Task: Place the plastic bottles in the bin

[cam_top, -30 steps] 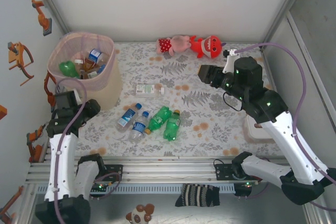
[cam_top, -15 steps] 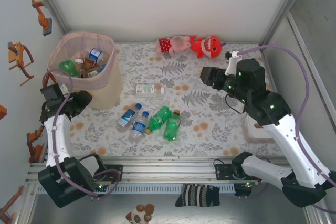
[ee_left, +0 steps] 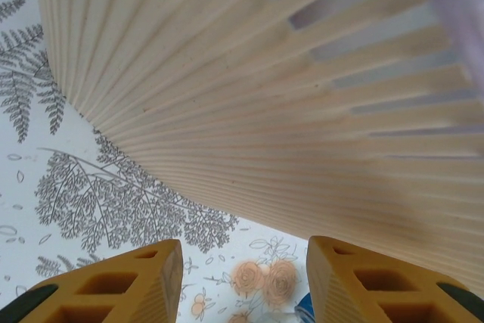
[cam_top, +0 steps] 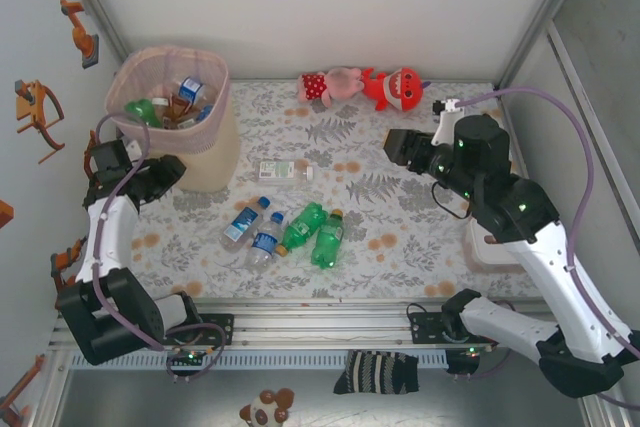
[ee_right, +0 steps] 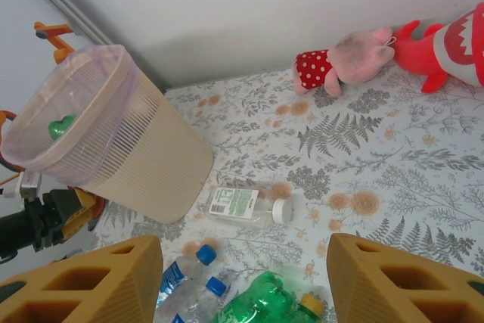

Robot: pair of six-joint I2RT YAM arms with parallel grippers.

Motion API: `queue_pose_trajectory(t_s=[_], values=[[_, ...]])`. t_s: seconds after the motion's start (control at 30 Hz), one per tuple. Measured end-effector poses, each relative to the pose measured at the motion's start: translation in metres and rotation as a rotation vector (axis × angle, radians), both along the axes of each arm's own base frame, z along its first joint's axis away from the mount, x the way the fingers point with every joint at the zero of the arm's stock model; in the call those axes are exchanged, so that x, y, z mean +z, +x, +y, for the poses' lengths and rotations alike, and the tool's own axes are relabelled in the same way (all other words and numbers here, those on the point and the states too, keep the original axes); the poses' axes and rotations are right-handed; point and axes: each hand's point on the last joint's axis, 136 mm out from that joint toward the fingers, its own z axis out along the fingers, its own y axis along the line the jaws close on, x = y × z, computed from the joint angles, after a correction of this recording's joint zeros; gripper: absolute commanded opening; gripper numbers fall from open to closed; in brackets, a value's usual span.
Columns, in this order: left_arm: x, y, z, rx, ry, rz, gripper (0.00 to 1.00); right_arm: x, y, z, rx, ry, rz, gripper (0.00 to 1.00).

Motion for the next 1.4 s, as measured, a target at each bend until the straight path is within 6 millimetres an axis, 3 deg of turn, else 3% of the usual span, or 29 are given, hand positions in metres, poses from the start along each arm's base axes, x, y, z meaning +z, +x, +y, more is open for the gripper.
queue_pose_trajectory(t_s=[0.2, 0.5, 0.67, 0.93, 1.1, 1.4], values=[[-0.002, 0.011, -0.022, -0.074, -0.01, 0.003, 0.46, 0.005, -0.004, -0.004, -0.006, 0.007, -0.014, 0.59], [-0.001, 0.011, -0.04, -0.136, -0.031, -0.006, 0.47, 0.005, -0.004, -0.006, -0.016, 0.005, -0.017, 0.58], [-0.002, 0.006, -0.061, -0.215, -0.026, 0.002, 0.48, 0.006, -0.004, -0.006, -0.016, 0.008, -0.018, 0.58], [-0.003, -0.024, -0.106, -0.36, 0.05, 0.039, 0.55, 0.005, -0.003, -0.005, -0.016, 0.008, -0.014, 0.59], [-0.02, -0.05, -0.127, -0.441, 0.14, 0.105, 0.6, 0.0, 0.0, -0.002, -0.012, 0.001, 0.0, 0.59], [-0.056, -0.079, -0.14, -0.543, 0.342, 0.232, 0.75, -0.003, 0.0, 0.001, 0.001, 0.003, 0.012, 0.59]])
